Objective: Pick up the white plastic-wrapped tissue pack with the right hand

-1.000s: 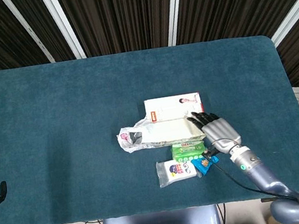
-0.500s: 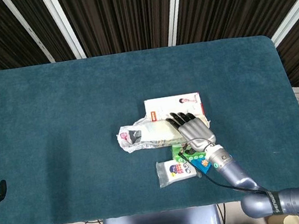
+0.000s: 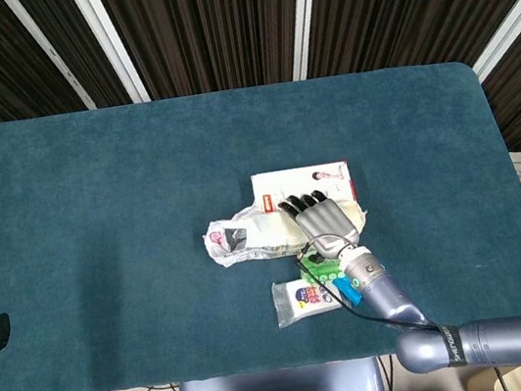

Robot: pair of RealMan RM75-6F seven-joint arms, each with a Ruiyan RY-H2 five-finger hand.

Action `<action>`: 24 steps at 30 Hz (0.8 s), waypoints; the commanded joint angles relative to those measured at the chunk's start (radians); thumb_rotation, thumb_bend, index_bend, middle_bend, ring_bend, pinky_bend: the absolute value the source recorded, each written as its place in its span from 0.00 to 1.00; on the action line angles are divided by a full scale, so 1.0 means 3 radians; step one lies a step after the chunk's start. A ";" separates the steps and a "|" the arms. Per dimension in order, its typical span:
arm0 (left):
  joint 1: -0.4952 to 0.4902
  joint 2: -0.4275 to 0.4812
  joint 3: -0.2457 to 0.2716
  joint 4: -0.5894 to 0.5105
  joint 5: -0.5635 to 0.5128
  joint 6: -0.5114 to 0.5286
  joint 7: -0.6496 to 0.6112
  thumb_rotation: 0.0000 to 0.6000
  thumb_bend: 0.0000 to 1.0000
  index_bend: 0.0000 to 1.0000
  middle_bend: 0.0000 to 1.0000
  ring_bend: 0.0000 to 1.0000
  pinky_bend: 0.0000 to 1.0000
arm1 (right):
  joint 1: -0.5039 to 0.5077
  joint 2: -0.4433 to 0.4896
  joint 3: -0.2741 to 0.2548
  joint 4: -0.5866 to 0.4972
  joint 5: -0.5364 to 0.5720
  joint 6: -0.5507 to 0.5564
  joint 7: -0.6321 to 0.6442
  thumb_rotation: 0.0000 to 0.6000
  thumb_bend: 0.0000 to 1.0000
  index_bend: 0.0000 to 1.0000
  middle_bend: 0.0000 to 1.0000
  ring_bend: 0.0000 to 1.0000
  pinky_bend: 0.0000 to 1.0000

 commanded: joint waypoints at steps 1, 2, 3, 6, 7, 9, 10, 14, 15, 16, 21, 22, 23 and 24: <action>0.0000 0.0003 -0.0001 -0.0010 -0.0003 -0.0002 -0.0003 1.00 0.45 0.07 0.00 0.00 0.00 | 0.0033 -0.0047 -0.0037 0.0042 0.0027 0.0033 -0.0024 1.00 0.15 0.15 0.17 0.24 0.16; 0.0000 0.0005 -0.0002 -0.0012 -0.0005 -0.0001 -0.0001 1.00 0.45 0.07 0.00 0.00 0.00 | 0.0038 -0.0059 -0.0046 0.0050 0.0031 0.0044 -0.0020 1.00 0.15 0.15 0.17 0.26 0.16; 0.0000 0.0006 -0.0003 -0.0012 -0.0008 -0.0002 0.0000 1.00 0.45 0.07 0.00 0.00 0.00 | 0.0041 -0.0063 -0.0053 0.0051 0.0035 0.0050 -0.0017 1.00 0.15 0.15 0.18 0.27 0.16; 0.0001 0.0007 -0.0010 -0.0017 -0.0029 -0.0005 0.0002 1.00 0.46 0.07 0.00 0.00 0.00 | 0.0045 -0.0054 -0.0089 0.0010 0.0045 0.0075 -0.0011 1.00 0.15 0.15 0.19 0.29 0.16; 0.0002 0.0006 -0.0012 -0.0019 -0.0036 -0.0006 0.0004 1.00 0.46 0.07 0.00 0.00 0.00 | 0.0045 -0.0049 -0.0097 -0.0001 0.0043 0.0087 -0.0013 1.00 0.14 0.15 0.19 0.31 0.16; 0.0003 0.0008 -0.0015 -0.0026 -0.0050 -0.0010 0.0005 1.00 0.46 0.07 0.00 0.00 0.00 | 0.0042 -0.0037 -0.0119 -0.0035 0.0027 0.0133 -0.0019 1.00 0.15 0.15 0.20 0.33 0.16; 0.0003 0.0009 -0.0015 -0.0029 -0.0053 -0.0012 0.0006 1.00 0.46 0.07 0.00 0.00 0.00 | 0.0040 -0.0035 -0.0127 -0.0052 0.0026 0.0153 -0.0018 1.00 0.15 0.15 0.21 0.35 0.16; 0.0003 0.0010 -0.0020 -0.0038 -0.0064 -0.0012 0.0011 1.00 0.46 0.07 0.00 0.00 0.00 | 0.0029 -0.0016 -0.0169 -0.0127 0.0032 0.0208 -0.0028 1.00 0.15 0.15 0.21 0.35 0.16; 0.0003 0.0010 -0.0021 -0.0040 -0.0066 -0.0012 0.0014 1.00 0.46 0.07 0.00 0.00 0.00 | 0.0028 -0.0014 -0.0180 -0.0138 0.0028 0.0220 -0.0035 1.00 0.15 0.15 0.21 0.35 0.16; 0.0002 0.0009 -0.0023 -0.0044 -0.0069 -0.0013 0.0020 1.00 0.46 0.07 0.00 0.00 0.00 | 0.0023 -0.0011 -0.0199 -0.0156 0.0015 0.0245 -0.0045 1.00 0.15 0.15 0.21 0.35 0.16; 0.0003 0.0006 -0.0023 -0.0054 -0.0080 -0.0013 0.0039 1.00 0.46 0.07 0.00 0.00 0.00 | 0.0009 -0.0045 -0.0245 -0.0150 -0.0022 0.0321 -0.0045 1.00 0.15 0.15 0.21 0.36 0.19; 0.0003 0.0006 -0.0024 -0.0056 -0.0084 -0.0014 0.0041 1.00 0.46 0.07 0.00 0.00 0.00 | 0.0006 -0.0064 -0.0253 -0.0124 -0.0038 0.0339 -0.0040 1.00 0.16 0.16 0.21 0.36 0.21; 0.0004 0.0006 -0.0026 -0.0059 -0.0088 -0.0014 0.0042 1.00 0.46 0.07 0.00 0.00 0.00 | 0.0002 -0.0088 -0.0262 -0.0091 -0.0061 0.0362 -0.0035 1.00 0.16 0.16 0.21 0.37 0.22; 0.0004 0.0007 -0.0027 -0.0061 -0.0091 -0.0014 0.0044 1.00 0.46 0.07 0.00 0.00 0.00 | -0.0002 -0.0104 -0.0268 -0.0068 -0.0076 0.0377 -0.0029 1.00 0.17 0.16 0.21 0.37 0.23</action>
